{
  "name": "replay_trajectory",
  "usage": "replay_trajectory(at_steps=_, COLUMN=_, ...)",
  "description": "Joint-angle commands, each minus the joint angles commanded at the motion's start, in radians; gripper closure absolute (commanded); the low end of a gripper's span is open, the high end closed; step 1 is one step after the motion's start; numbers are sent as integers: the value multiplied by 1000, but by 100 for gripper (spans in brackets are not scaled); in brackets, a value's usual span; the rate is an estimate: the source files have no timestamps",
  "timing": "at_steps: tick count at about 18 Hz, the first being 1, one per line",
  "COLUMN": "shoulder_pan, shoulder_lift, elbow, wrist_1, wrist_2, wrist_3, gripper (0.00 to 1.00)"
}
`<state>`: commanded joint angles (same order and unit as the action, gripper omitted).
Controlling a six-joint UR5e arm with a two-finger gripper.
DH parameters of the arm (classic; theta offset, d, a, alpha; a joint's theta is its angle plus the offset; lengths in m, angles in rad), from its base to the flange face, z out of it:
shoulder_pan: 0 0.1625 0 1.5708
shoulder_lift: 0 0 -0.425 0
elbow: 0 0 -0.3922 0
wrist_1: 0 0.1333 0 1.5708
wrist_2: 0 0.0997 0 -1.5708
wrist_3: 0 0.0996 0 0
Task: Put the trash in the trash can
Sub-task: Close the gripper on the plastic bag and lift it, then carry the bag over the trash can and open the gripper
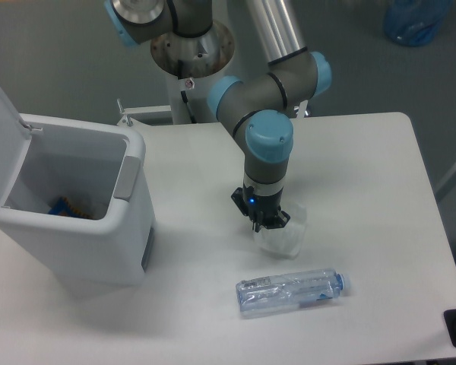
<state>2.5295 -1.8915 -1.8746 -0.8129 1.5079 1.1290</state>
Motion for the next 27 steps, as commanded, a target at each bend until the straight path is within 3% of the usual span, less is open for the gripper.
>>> replay_trajectory(at_steps=3, shoulder_pan=2, shoulder_lift=34, elbow=38, wrist_1=-43, wrist_2=-3, wrist_3=-18, gripper=100)
replay_trajectory(at_steps=6, shoulder_pan=-3, shoulder_lift=69, elbow=84, wrist_1=-80, wrist_2=-30, wrist_3=-124, gripper=100)
replay_trajectory(at_steps=14, shoulder_pan=-8, shoulder_lift=114, elbow=230, wrist_1=-84, wrist_2=-535, wrist_3=-491, gripper=100)
replay_trajectory(at_steps=22, shoulder_pan=-31, shoulder_lift=244, elbow=298, wrist_1=-81, wrist_2=-690, wrist_3=-612, gripper=100)
replay_trajectory(at_steps=27, shoulder_pan=-113, shoulder_lift=325, elbow=290, wrist_1=-84, wrist_2=-716, wrist_3=-635, gripper=100)
